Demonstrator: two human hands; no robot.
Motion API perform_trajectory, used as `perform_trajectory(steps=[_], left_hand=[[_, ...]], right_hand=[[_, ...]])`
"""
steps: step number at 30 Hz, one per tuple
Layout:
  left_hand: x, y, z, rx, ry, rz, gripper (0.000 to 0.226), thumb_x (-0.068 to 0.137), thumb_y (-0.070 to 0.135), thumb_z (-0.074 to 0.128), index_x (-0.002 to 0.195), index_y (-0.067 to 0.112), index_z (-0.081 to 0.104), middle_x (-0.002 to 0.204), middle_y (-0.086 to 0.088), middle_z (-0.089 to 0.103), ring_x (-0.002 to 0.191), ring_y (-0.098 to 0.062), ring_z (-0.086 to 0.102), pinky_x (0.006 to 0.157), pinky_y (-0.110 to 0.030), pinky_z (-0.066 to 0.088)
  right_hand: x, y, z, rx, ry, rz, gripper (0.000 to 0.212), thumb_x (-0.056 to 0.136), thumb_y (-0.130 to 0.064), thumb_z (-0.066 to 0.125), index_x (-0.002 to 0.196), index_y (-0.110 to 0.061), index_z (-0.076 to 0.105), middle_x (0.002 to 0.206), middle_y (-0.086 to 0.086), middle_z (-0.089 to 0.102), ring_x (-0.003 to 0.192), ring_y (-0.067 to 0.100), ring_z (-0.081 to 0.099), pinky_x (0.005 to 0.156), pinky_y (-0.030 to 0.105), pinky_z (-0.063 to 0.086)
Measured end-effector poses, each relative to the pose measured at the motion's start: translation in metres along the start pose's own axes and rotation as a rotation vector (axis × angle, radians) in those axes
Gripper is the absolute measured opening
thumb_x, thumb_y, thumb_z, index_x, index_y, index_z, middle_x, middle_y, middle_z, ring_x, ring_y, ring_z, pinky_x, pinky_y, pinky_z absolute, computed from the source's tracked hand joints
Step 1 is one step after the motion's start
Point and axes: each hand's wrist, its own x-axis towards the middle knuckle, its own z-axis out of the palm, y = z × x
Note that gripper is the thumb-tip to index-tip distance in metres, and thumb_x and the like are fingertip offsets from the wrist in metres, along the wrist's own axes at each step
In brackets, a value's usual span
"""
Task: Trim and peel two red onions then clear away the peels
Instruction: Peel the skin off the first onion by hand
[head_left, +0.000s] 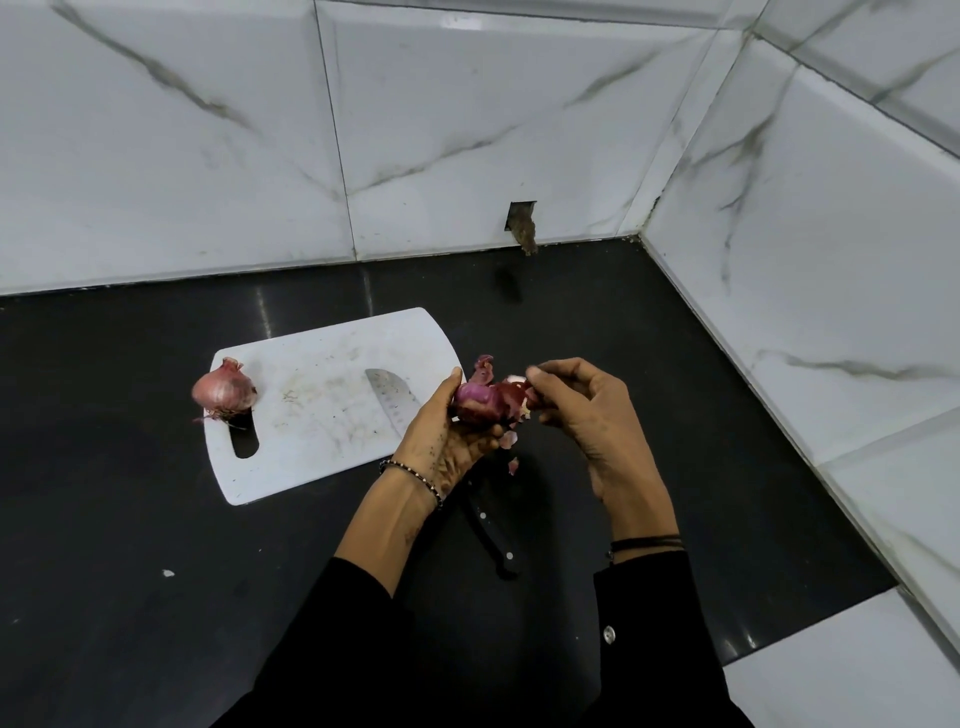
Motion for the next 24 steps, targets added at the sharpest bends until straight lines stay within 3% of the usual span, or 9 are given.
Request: perform_trajectory(steps=[4, 6, 9, 12, 14, 16, 20, 24], left_hand=[[0.002, 0.0, -0.003, 0.043, -0.037, 0.027, 0.044, 0.101, 0.043, 0.05, 0.097, 0.003, 0.065, 0.089, -0.021, 0.074, 0.085, -0.033, 0.067, 0.077, -0.041, 0.061], [-0.001, 0.0, -0.002, 0.046, -0.022, 0.032, 0.04, 0.101, 0.041, 0.05, 0.095, 0.004, 0.064, 0.077, -0.017, 0.073, 0.069, -0.028, 0.068, 0.063, -0.035, 0.061], [-0.003, 0.001, 0.002, 0.052, -0.021, 0.042, 0.036, 0.102, 0.041, 0.048, 0.096, 0.007, 0.06, 0.066, -0.015, 0.072, 0.055, -0.023, 0.065, 0.053, -0.029, 0.058], [0.0, 0.001, 0.0, 0.093, -0.008, 0.08, 0.037, 0.101, 0.042, 0.049, 0.096, 0.008, 0.062, 0.068, -0.011, 0.074, 0.063, -0.025, 0.069, 0.061, -0.033, 0.06], [0.003, 0.0, -0.001, 0.129, -0.019, 0.101, 0.042, 0.1, 0.045, 0.05, 0.099, 0.006, 0.066, 0.075, -0.01, 0.076, 0.07, -0.025, 0.072, 0.068, -0.037, 0.061], [0.002, 0.0, -0.002, 0.13, -0.036, 0.122, 0.043, 0.099, 0.045, 0.051, 0.101, 0.005, 0.067, 0.078, -0.009, 0.077, 0.071, -0.022, 0.075, 0.065, -0.036, 0.063], [0.004, 0.0, -0.002, 0.161, -0.005, 0.136, 0.045, 0.099, 0.046, 0.051, 0.103, 0.003, 0.067, 0.086, -0.012, 0.075, 0.07, -0.02, 0.075, 0.054, -0.029, 0.058], [0.006, 0.0, -0.005, 0.144, 0.042, 0.121, 0.044, 0.1, 0.045, 0.05, 0.095, 0.005, 0.067, 0.096, -0.016, 0.07, 0.07, -0.023, 0.074, 0.067, -0.039, 0.061]], right_hand=[[0.0, 0.002, 0.001, -0.099, -0.132, -0.015, 0.03, 0.082, -0.037, 0.08, 0.106, -0.02, 0.072, 0.104, -0.003, 0.074, 0.095, 0.007, 0.07, 0.073, 0.019, 0.053], [0.001, 0.005, 0.004, -0.155, -0.148, -0.04, 0.024, 0.085, -0.032, 0.079, 0.105, -0.022, 0.073, 0.103, -0.008, 0.074, 0.094, 0.003, 0.069, 0.073, 0.02, 0.054], [0.006, 0.014, 0.006, -0.214, -0.089, -0.087, 0.011, 0.091, -0.021, 0.074, 0.102, -0.023, 0.074, 0.101, -0.006, 0.074, 0.097, 0.011, 0.069, 0.085, 0.035, 0.059], [0.006, 0.013, 0.008, -0.203, -0.076, -0.075, 0.013, 0.09, -0.032, 0.074, 0.101, -0.024, 0.073, 0.1, -0.005, 0.073, 0.096, 0.011, 0.069, 0.082, 0.033, 0.058], [0.003, 0.008, 0.008, -0.17, -0.123, -0.035, 0.031, 0.082, -0.044, 0.079, 0.105, -0.025, 0.071, 0.103, -0.006, 0.072, 0.096, 0.012, 0.07, 0.077, 0.028, 0.056], [0.002, 0.008, 0.009, -0.183, -0.176, -0.015, 0.045, 0.071, -0.049, 0.085, 0.108, -0.028, 0.07, 0.108, -0.007, 0.071, 0.099, 0.012, 0.07, 0.076, 0.029, 0.058], [0.002, 0.012, 0.011, -0.25, -0.202, -0.057, 0.042, 0.072, -0.033, 0.09, 0.108, -0.03, 0.07, 0.111, -0.007, 0.07, 0.1, 0.008, 0.069, 0.074, 0.033, 0.063], [0.006, 0.015, 0.008, -0.227, -0.183, -0.083, 0.028, 0.08, -0.023, 0.084, 0.105, -0.028, 0.072, 0.106, -0.005, 0.073, 0.098, 0.007, 0.07, 0.08, 0.031, 0.06]])
